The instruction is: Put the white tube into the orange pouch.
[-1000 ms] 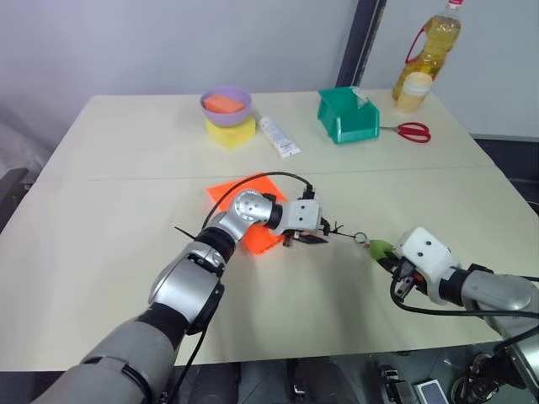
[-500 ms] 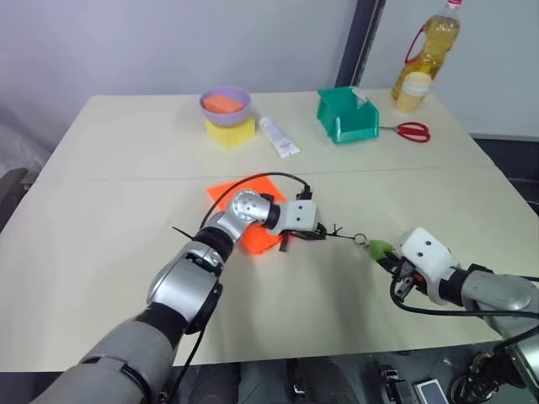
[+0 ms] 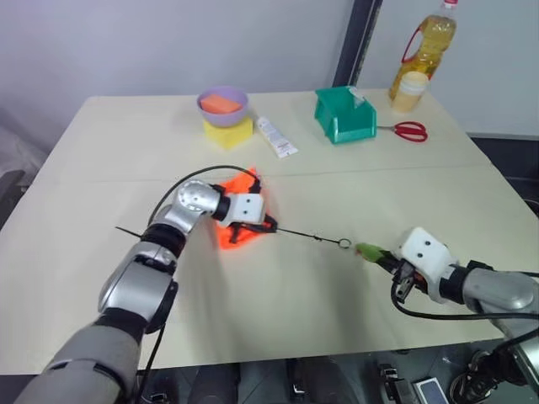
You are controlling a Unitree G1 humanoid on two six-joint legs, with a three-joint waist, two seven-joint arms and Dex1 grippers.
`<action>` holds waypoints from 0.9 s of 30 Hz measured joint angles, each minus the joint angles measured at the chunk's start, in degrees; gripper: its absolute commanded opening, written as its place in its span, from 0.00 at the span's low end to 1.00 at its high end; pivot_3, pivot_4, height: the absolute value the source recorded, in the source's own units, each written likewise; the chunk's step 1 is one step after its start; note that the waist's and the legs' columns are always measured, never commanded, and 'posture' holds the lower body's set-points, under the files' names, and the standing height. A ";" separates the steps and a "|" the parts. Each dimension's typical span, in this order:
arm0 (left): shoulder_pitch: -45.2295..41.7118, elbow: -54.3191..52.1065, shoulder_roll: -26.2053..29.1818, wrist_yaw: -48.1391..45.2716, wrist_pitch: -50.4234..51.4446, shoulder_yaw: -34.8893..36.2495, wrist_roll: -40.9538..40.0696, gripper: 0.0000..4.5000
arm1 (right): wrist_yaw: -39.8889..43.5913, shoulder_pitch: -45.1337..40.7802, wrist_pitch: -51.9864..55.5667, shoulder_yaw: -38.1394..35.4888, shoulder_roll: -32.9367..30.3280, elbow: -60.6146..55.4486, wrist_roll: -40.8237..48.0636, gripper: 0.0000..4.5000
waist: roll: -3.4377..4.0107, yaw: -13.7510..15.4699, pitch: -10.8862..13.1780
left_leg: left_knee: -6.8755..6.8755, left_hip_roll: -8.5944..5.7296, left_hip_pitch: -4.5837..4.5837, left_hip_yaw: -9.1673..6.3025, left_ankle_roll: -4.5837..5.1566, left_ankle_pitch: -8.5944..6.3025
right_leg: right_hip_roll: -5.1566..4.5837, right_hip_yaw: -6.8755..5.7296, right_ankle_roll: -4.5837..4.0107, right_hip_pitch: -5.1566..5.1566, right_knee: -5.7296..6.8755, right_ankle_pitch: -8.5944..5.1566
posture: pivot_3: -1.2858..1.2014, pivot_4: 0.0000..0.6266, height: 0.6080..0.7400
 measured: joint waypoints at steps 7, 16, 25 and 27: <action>7.77 -12.55 3.44 0.27 8.97 2.19 -4.56 0.04 | 0.86 -4.30 1.34 2.13 0.38 1.40 1.08 0.08 | 0.25 -0.14 -0.17 | 0.00 0.05 0.14 0.04 0.00 0.00 | 0.02 0.02 -0.01 0.10 0.03 0.00 | 0.52 0.24 0.93; 16.66 -30.03 5.27 1.17 29.97 4.27 -11.75 0.95 | 2.46 -6.69 6.11 2.24 1.82 0.89 7.71 0.95 | 0.26 -0.22 -0.17 | 0.00 0.10 0.11 0.04 0.00 0.00 | 0.04 0.02 -0.01 0.08 0.04 0.00 | 0.52 0.24 0.93; 26.82 -51.51 8.98 17.03 56.37 22.38 -25.97 0.95 | 0.08 -8.20 3.44 -4.19 7.42 4.16 10.69 0.95 | 0.24 0.02 -0.16 | 0.02 0.13 0.11 0.05 0.00 0.00 | 0.00 0.01 0.01 0.09 0.03 0.00 | 0.52 0.24 0.93; 29.03 -53.45 9.08 22.01 58.31 27.16 -27.42 0.95 | -0.63 -8.72 2.25 -4.83 8.43 6.23 10.85 0.95 | 0.24 -0.02 -0.16 | 0.01 0.14 0.12 0.06 0.00 0.00 | 0.00 0.01 0.00 0.09 0.03 0.00 | 0.52 0.24 0.93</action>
